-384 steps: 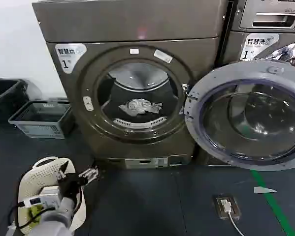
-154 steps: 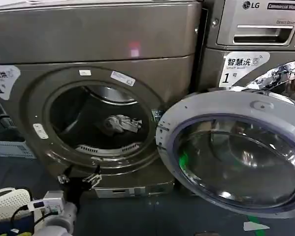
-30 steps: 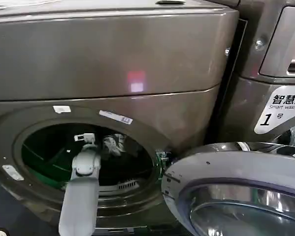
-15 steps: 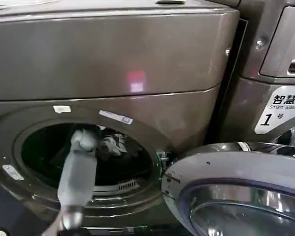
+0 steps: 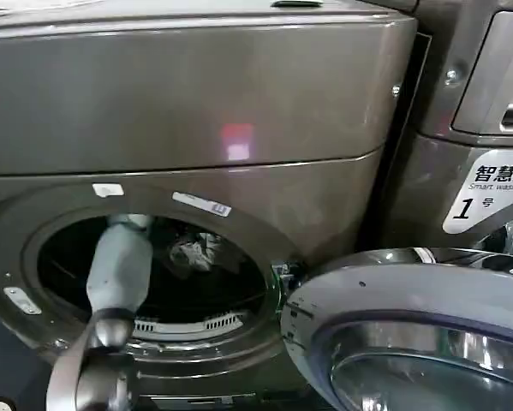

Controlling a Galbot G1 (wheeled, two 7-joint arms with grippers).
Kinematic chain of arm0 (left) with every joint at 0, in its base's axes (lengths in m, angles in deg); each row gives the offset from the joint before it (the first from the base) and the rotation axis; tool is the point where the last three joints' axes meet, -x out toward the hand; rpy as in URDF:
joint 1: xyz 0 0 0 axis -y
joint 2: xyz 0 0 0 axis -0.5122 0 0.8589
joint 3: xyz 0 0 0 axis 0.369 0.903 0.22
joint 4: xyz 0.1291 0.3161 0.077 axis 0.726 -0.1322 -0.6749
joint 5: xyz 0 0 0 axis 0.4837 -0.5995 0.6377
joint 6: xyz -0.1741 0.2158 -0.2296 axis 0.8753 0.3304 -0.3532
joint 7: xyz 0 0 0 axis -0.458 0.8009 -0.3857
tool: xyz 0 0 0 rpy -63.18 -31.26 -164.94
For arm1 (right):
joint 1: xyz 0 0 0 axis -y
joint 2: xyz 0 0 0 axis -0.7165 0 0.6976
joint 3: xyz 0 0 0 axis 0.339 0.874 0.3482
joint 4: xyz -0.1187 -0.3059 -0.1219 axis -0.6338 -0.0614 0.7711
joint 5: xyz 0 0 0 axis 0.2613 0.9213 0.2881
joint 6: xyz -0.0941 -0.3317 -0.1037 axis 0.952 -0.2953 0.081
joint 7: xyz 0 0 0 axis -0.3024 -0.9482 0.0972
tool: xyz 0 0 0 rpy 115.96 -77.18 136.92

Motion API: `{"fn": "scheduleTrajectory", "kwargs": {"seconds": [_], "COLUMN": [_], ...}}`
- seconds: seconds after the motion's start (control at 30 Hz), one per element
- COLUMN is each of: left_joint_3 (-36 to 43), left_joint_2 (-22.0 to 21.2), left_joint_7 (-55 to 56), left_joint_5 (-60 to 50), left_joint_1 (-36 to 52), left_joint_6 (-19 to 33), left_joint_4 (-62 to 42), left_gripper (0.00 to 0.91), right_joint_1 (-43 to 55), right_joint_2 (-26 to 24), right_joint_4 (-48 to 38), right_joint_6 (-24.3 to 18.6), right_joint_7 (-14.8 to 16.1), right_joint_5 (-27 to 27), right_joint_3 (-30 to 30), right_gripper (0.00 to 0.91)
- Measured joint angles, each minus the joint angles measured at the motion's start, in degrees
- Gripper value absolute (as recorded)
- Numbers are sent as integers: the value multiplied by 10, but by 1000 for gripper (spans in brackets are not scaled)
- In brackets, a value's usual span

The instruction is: Grasp the clothes from the dryer.

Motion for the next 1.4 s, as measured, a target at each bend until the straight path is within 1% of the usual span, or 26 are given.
{"fn": "scheduleTrajectory", "kwargs": {"seconds": [0.23, 0.5, 0.9, 0.93, 1.0, 1.1, 1.13, 1.17, 1.4], "left_joint_3": [3, 4, 1, 1, 0, 0, 0, -1, -1], "left_joint_2": [7, 2, 0, 1, 3, 5, 6, 6, 7], "left_joint_7": [33, 80, 80, 79, 77, 71, 70, 70, 59], "left_joint_5": [-9, -10, -6, -6, -5, -1, -1, 0, 7], "left_joint_1": [12, 23, 19, 18, 18, 16, 16, 17, 15], "left_joint_6": [8, 21, 31, 31, 33, 35, 35, 35, 38], "left_joint_4": [-33, -70, -105, -106, -109, -111, -112, -113, -117], "left_gripper": [907, 907, 907, 148, 137, 91, 34, 0, 0], "right_joint_1": [9, 19, 25, 25, 26, 29, 30, 30, 31], "right_joint_2": [7, 12, 14, 14, 14, 16, 17, 17, 18], "right_joint_4": [4, 11, 16, 16, 16, 16, 17, 18, 19], "right_joint_6": [-3, -3, -4, -4, -4, -4, -4, -4, -4], "right_joint_7": [0, 0, 0, 0, 0, 0, 0, 0, 0], "right_joint_5": [3, 7, 11, 11, 11, 11, 12, 12, 12], "right_joint_3": [10, 22, 29, 30, 32, 35, 36, 36, 38], "right_gripper": [907, 907, 907, 907, 907, 907, 907, 907, 907]}}
